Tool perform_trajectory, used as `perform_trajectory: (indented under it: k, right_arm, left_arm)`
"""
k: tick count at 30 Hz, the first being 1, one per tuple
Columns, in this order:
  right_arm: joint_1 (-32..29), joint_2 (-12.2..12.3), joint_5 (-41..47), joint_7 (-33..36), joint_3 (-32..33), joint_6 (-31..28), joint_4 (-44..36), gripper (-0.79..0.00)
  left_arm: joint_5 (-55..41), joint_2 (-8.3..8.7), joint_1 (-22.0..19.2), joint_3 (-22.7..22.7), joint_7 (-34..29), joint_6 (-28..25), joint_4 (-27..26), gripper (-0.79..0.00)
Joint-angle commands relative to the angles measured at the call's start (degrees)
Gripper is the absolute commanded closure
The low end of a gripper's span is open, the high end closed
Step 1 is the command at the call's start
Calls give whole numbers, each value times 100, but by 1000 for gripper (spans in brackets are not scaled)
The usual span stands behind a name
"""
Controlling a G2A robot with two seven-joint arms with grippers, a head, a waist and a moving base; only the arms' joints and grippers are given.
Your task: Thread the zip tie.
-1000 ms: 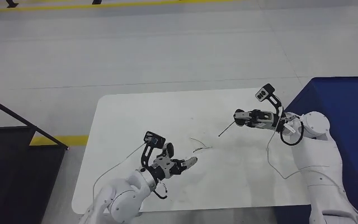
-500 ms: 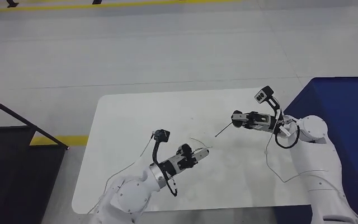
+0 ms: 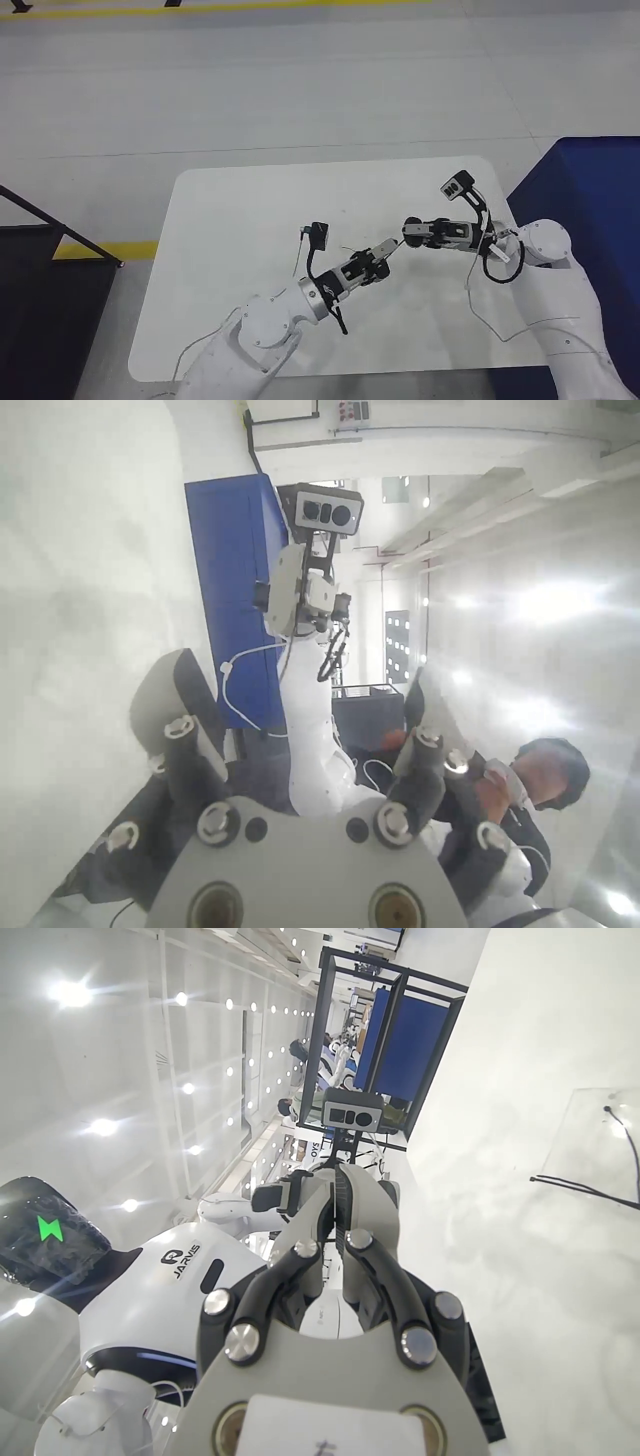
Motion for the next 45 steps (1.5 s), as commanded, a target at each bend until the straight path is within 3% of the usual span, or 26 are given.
perform_trajectory:
  k: [1,5,10,18,21,27,28,29,36,44,45]
  right_arm:
    - [-14,3,28,-77,-8,0,-1,0]
    - [14,14,69,-220,-30,-1,20,0]
    - [47,26,53,-326,-84,8,6,0]
    - [72,57,92,-338,-117,28,-32,0]
    - [71,69,120,-343,-133,25,-45,0]
    - [83,89,211,-359,-142,42,-43,0]
    - [87,90,239,-366,-138,43,-38,-329]
    - [94,95,276,-420,-113,23,-18,-785]
    - [299,182,167,-237,63,230,299,-785]
    - [274,202,-119,186,-328,412,111,-785]
    - [263,197,-68,231,-381,454,79,-745]
  left_arm:
    - [-36,-2,-11,-6,-90,-29,12,-554]
    - [-35,10,37,-56,-228,-46,-27,-493]
    - [-64,22,54,-165,-300,-36,-71,-286]
    - [-134,19,56,-260,-327,-45,-34,-191]
    - [-137,16,61,-276,-337,-65,-15,0]
    - [-141,18,100,-329,-358,-154,-21,0]
    - [-142,20,104,-339,-370,-164,-22,0]
    - [-141,24,112,-364,-393,-180,-16,0]
    - [-117,51,174,-511,-463,-176,-64,0]
    - [-102,45,140,-474,-553,-20,-134,0]
    - [-91,42,129,-452,-570,-10,-127,0]
